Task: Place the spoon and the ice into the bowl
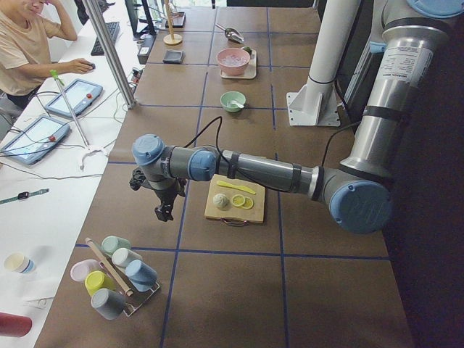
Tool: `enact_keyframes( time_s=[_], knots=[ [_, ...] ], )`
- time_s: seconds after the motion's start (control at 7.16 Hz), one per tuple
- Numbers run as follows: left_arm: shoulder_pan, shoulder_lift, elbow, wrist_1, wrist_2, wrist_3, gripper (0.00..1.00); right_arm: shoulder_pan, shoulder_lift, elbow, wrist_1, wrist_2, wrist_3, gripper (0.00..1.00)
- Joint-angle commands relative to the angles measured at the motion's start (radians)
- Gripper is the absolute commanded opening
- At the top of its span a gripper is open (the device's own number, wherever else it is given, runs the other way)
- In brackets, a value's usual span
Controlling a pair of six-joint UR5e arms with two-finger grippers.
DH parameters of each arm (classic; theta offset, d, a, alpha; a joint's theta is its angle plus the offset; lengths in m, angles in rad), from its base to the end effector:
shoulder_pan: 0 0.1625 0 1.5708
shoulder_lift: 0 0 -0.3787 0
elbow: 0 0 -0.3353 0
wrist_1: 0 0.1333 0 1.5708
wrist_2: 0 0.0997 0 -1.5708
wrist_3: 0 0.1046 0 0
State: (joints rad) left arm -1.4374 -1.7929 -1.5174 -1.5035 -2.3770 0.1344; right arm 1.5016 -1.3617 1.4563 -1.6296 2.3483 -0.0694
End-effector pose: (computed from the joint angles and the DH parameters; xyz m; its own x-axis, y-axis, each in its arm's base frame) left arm 0.0119 -0.5235 0.5375 0.6525 0.2951 -0.6979 -0.2218 0.9551 0.1965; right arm 0.0242 -0.5176 0.5722 0.7027 -0.1433 0.6969 0.1181 0.9894 0.0843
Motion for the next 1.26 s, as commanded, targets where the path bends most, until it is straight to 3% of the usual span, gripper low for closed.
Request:
enact_keyframes(
  time_s=[0.0, 0.84, 1.12],
  knots=[
    [0.0, 0.024, 0.009, -0.035, -0.008, -0.005, 1.0, 0.002, -0.022, 0.015, 0.002, 0.012, -0.007, 1.0],
    [-0.003, 0.055, -0.027, 0.034, -0.004, -0.019, 1.0, 0.002, -0.062, 0.032, 0.04, 0.014, -0.009, 1.0],
    [-0.005, 0.055, -0.02, 0.034, -0.005, -0.019, 1.0, 0.002, -0.065, 0.024, 0.036, 0.016, -0.086, 1.0]
  ],
)
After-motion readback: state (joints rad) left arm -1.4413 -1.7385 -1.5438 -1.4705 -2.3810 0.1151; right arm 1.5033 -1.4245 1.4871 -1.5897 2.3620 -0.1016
